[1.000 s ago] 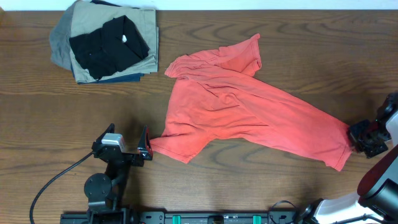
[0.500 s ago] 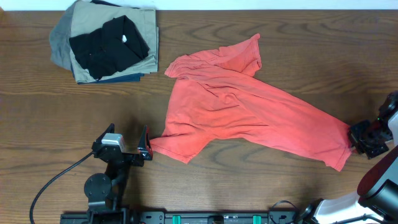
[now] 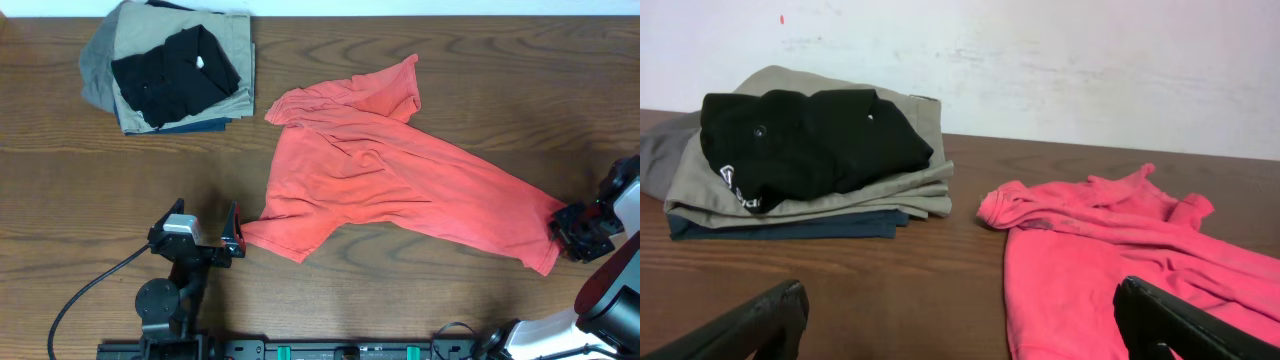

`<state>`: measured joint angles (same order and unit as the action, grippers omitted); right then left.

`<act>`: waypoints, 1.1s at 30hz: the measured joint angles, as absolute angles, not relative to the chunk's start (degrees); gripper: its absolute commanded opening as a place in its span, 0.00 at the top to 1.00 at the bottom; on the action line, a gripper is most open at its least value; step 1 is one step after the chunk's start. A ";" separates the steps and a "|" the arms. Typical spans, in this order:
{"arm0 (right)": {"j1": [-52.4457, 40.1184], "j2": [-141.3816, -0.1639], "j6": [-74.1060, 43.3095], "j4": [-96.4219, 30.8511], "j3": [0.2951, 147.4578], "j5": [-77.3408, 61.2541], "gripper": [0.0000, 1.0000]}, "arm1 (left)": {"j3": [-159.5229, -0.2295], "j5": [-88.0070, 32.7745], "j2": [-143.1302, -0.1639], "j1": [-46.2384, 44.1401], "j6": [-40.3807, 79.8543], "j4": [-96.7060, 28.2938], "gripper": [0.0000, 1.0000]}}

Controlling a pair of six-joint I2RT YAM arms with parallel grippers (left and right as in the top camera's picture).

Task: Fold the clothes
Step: 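Lower the right gripper onto the t-shirt's right hem and grasp it, then pull the hem rightward with the right gripper to spread the shirt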

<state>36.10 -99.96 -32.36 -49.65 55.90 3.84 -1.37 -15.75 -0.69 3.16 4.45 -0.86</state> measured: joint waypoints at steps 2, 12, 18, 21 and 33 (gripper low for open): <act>36.10 -99.96 -32.36 -49.47 55.57 3.66 0.86 | -1.37 -15.73 -0.69 3.16 4.45 -0.86 0.02; 36.10 -100.03 -32.45 -51.99 57.06 3.44 0.99 | -1.37 -15.75 -0.69 3.16 4.45 -0.86 0.02; 36.10 -100.14 -32.45 -58.59 65.78 3.05 0.99 | -1.37 -15.75 -0.71 3.16 4.45 -0.86 0.02; 36.05 -100.14 -32.45 -59.88 70.02 1.04 0.99 | -1.37 -15.75 -0.71 3.16 4.45 -0.86 0.02; 31.64 -100.14 -32.42 -55.88 79.15 -5.91 0.99 | -1.37 -15.75 -0.69 3.16 4.45 -0.86 0.02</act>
